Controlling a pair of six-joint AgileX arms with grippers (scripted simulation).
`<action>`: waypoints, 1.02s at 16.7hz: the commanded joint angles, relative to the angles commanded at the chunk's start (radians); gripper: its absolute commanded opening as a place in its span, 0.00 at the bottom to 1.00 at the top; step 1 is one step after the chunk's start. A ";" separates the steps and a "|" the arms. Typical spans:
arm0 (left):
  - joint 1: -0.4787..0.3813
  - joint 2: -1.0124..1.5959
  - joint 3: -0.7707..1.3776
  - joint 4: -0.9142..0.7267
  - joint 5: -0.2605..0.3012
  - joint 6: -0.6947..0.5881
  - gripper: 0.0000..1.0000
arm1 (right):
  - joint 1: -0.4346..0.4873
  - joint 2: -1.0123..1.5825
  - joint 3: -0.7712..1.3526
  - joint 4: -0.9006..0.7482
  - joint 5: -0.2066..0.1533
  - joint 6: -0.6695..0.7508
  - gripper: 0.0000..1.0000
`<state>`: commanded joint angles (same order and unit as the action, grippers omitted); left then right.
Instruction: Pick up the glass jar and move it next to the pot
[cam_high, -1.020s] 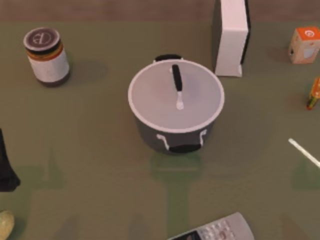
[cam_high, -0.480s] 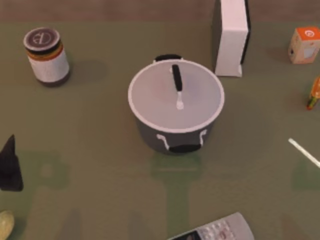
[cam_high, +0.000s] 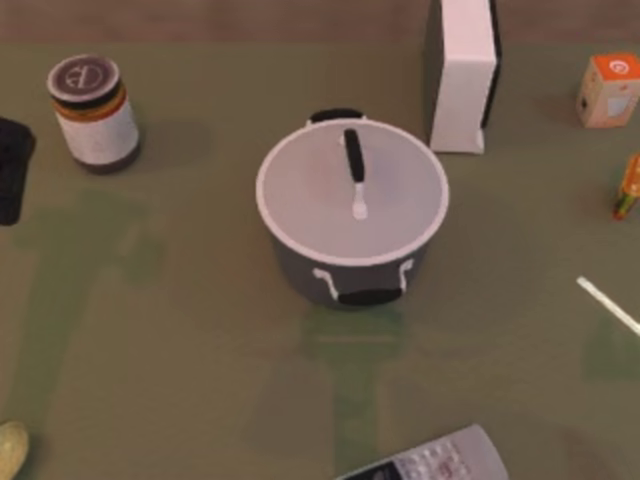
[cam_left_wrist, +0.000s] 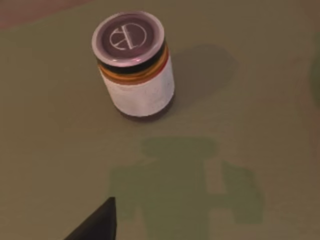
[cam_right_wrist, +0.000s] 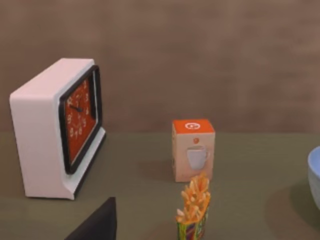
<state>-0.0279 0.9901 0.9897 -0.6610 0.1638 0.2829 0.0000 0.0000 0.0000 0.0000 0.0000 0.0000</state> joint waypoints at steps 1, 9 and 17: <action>0.000 0.092 0.121 -0.043 0.011 0.033 1.00 | 0.000 0.000 0.000 0.000 0.000 0.000 1.00; 0.012 0.833 1.087 -0.350 0.074 0.293 1.00 | 0.000 0.000 0.000 0.000 0.000 0.000 1.00; 0.045 1.495 1.735 -0.671 0.077 0.460 1.00 | 0.000 0.000 0.000 0.000 0.000 0.000 1.00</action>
<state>0.0167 2.4851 2.7244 -1.3321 0.2410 0.7431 0.0000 0.0000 0.0000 0.0000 0.0000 0.0000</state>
